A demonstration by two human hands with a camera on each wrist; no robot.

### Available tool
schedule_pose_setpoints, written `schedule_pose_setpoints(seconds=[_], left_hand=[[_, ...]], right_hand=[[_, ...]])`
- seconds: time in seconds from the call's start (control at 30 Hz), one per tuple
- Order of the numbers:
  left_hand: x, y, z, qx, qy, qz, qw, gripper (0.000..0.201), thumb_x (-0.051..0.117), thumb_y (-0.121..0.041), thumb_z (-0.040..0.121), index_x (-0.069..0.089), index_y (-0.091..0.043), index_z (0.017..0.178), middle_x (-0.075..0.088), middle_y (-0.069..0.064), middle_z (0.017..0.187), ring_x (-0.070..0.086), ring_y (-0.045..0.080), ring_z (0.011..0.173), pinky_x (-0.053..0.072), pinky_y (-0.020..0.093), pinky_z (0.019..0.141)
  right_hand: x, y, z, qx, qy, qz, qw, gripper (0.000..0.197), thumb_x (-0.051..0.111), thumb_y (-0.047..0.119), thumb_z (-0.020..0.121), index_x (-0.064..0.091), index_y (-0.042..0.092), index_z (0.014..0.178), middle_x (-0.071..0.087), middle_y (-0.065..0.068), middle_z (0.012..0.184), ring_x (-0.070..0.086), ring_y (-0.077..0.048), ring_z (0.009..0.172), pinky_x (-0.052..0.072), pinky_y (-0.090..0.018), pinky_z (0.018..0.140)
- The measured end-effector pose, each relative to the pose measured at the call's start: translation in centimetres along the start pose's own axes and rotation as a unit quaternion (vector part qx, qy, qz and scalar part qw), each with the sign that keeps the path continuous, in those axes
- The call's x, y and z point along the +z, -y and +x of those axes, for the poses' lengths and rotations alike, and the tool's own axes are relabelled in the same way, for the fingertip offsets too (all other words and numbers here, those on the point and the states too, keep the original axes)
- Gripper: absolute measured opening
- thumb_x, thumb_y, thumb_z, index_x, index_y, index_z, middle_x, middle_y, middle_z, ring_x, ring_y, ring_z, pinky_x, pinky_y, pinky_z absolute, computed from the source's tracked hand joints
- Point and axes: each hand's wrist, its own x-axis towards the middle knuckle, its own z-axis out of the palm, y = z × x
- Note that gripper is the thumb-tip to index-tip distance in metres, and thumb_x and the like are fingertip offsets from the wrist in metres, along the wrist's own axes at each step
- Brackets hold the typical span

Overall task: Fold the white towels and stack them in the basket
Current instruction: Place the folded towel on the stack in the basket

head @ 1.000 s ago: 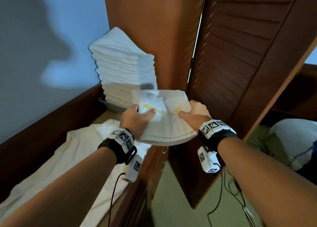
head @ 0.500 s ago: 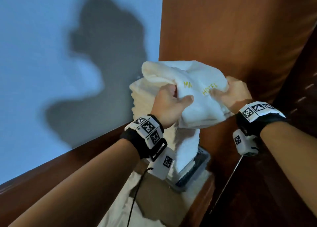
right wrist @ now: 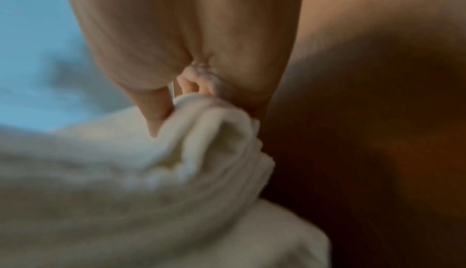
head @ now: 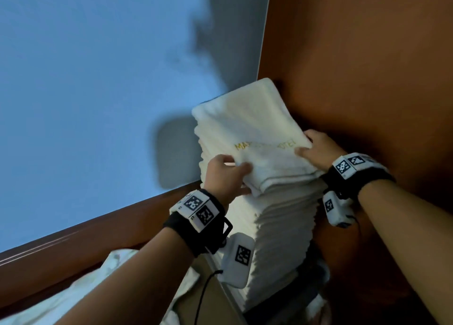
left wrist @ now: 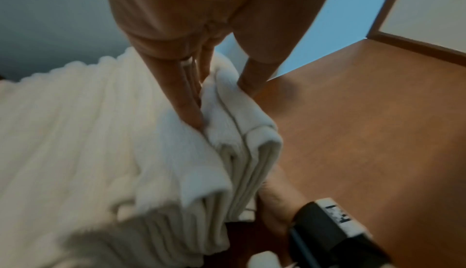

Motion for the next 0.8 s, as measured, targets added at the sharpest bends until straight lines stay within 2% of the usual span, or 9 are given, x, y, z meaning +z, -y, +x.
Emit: schedule_pose_setpoints(seconds=[0.1, 0.23, 0.33, 0.43, 0.53, 0.6, 0.7, 0.77, 0.8], left_hand=[[0.2, 0.5, 0.0, 0.009, -0.025, -0.029, 0.999, 0.039, 0.073, -0.003, 0.087, 0.05, -0.003, 0.118, 0.061, 0.019, 0.095, 0.061, 0.021, 0.062, 0.061, 0.039, 0.055], [0.0, 0.3, -0.6, 0.019, -0.031, -0.015, 0.999, 0.043, 0.076, -0.006, 0.085, 0.05, -0.003, 0.119, 0.065, 0.018, 0.095, 0.064, 0.024, 0.066, 0.062, 0.041, 0.06], [-1.3, -0.1, 0.7, 0.063, -0.056, 0.09, 0.992, 0.055, 0.082, -0.03, 0.08, 0.052, -0.008, 0.12, 0.07, 0.014, 0.1, 0.069, 0.027, 0.082, 0.062, 0.047, 0.075], [-2.9, -1.6, 3.1, 0.19, -0.12, 0.282, 0.933, 0.059, 0.068, -0.056, 0.083, 0.05, -0.02, 0.125, 0.064, 0.003, 0.115, 0.062, 0.025, 0.107, 0.051, 0.045, 0.095], [-3.6, -3.7, 6.4, 0.326, -0.077, 0.419, 0.844, 0.07, 0.05, -0.067, 0.088, 0.047, -0.023, 0.142, 0.048, 0.004, 0.146, 0.042, 0.027, 0.135, 0.032, 0.043, 0.113], [-3.9, -4.9, 9.4, 0.323, -0.03, 0.531, 0.783, 0.081, 0.038, -0.079, 0.083, 0.04, -0.033, 0.15, 0.03, 0.003, 0.161, 0.021, 0.028, 0.149, 0.017, 0.047, 0.121], [-4.5, -5.5, 13.5, 0.231, 0.016, 0.667, 0.708, 0.085, 0.035, -0.09, 0.079, 0.02, -0.052, 0.153, -0.001, -0.002, 0.169, -0.007, 0.031, 0.154, 0.0, 0.052, 0.123], [-4.6, -4.5, 15.6, 0.203, 0.046, 0.687, 0.696, 0.095, 0.03, -0.096, 0.068, 0.014, -0.056, 0.153, -0.008, -0.003, 0.169, -0.008, 0.031, 0.154, 0.0, 0.051, 0.124], [-4.5, -3.8, 16.5, 0.193, 0.057, 0.678, 0.707, 0.103, 0.028, -0.1, 0.061, 0.015, -0.055, 0.153, -0.006, -0.002, 0.169, -0.007, 0.03, 0.154, 0.001, 0.051, 0.124]], right_hand=[[0.7, -0.9, 0.2, 0.002, -0.004, 0.038, 0.999, 0.029, 0.065, 0.02, 0.093, 0.057, 0.01, 0.119, 0.063, -0.008, 0.114, 0.06, -0.029, 0.106, 0.045, -0.034, 0.085], [-0.2, -0.9, 0.1, -0.013, -0.005, 0.005, 1.0, 0.037, 0.068, 0.023, 0.09, 0.057, 0.013, 0.123, 0.065, -0.01, 0.12, 0.061, -0.029, 0.106, 0.046, -0.036, 0.086], [-0.6, -0.2, -0.2, -0.008, -0.009, -0.08, 0.997, 0.045, 0.067, 0.025, 0.086, 0.052, 0.015, 0.127, 0.062, -0.012, 0.122, 0.059, -0.032, 0.106, 0.046, -0.036, 0.083], [-0.5, 1.3, -0.7, -0.058, -0.068, -0.16, 0.983, 0.055, 0.065, 0.037, 0.084, 0.048, 0.02, 0.133, 0.051, -0.009, 0.135, 0.049, -0.035, 0.119, 0.044, -0.047, 0.096], [0.7, 3.6, -1.2, -0.121, -0.05, -0.126, 0.983, 0.068, 0.053, 0.068, 0.083, 0.048, 0.028, 0.139, 0.045, 0.0, 0.146, 0.043, -0.029, 0.13, 0.037, -0.048, 0.107], [2.1, 4.4, -1.1, -0.12, 0.028, -0.126, 0.984, 0.082, 0.037, 0.086, 0.077, 0.038, 0.04, 0.145, 0.034, 0.002, 0.155, 0.033, -0.028, 0.14, 0.029, -0.054, 0.113], [4.3, 3.8, -0.4, -0.064, 0.135, -0.087, 0.985, 0.097, 0.022, 0.1, 0.06, 0.012, 0.059, 0.147, 0.002, 0.004, 0.165, -0.001, -0.027, 0.152, 0.004, -0.066, 0.116], [5.7, 2.9, -0.1, -0.047, 0.161, -0.054, 0.984, 0.102, 0.02, 0.104, 0.051, 0.006, 0.065, 0.145, -0.01, 0.007, 0.165, -0.013, -0.025, 0.151, -0.004, -0.067, 0.115], [6.4, 2.4, 0.1, -0.045, 0.165, -0.048, 0.984, 0.103, 0.017, 0.104, 0.049, 0.005, 0.066, 0.144, -0.012, 0.008, 0.164, -0.014, -0.025, 0.151, -0.005, -0.067, 0.115]])
